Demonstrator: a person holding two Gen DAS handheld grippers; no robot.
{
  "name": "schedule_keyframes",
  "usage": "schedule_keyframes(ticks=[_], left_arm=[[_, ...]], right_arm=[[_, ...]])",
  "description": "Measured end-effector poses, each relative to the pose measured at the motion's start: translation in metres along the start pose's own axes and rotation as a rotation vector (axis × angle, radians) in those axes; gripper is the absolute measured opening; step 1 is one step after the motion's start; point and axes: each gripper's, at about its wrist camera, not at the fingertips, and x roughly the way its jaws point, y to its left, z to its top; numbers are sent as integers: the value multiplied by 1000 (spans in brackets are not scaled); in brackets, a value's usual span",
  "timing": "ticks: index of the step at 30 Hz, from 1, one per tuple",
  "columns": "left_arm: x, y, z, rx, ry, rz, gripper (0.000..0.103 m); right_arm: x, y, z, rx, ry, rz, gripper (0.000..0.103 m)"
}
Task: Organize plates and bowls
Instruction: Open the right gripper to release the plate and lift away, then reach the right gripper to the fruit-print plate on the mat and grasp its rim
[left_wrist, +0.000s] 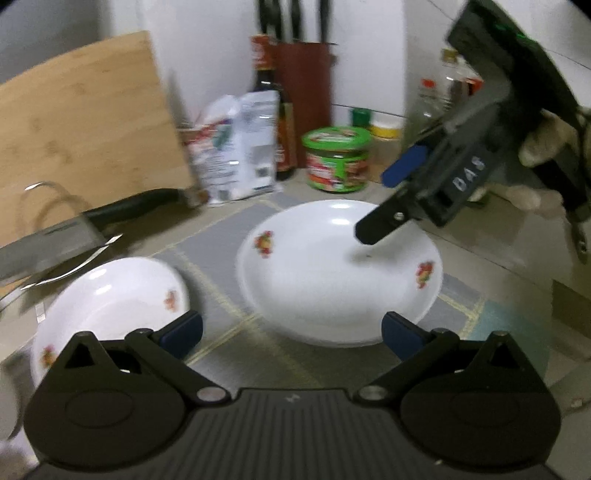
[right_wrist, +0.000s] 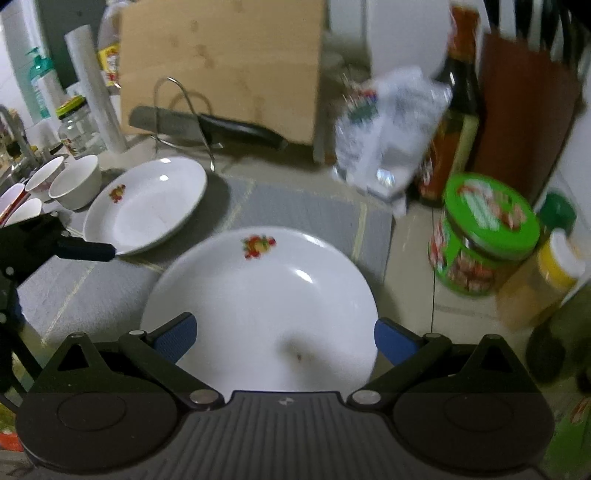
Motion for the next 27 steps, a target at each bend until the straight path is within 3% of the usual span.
schedule_keyframes(ticks=[6, 18, 27], left_arm=[[-37, 8, -18, -80, -40, 115, 103], [-109, 50, -86, -264, -35, 278, 103], [-136, 67, -126, -282, -4, 272, 103]], right_arm=[[-8, 40, 3, -77, -97, -10, 103], [-3, 152, -1, -45, -139, -25, 103], [-3, 208, -19, -29, -103, -49, 103]])
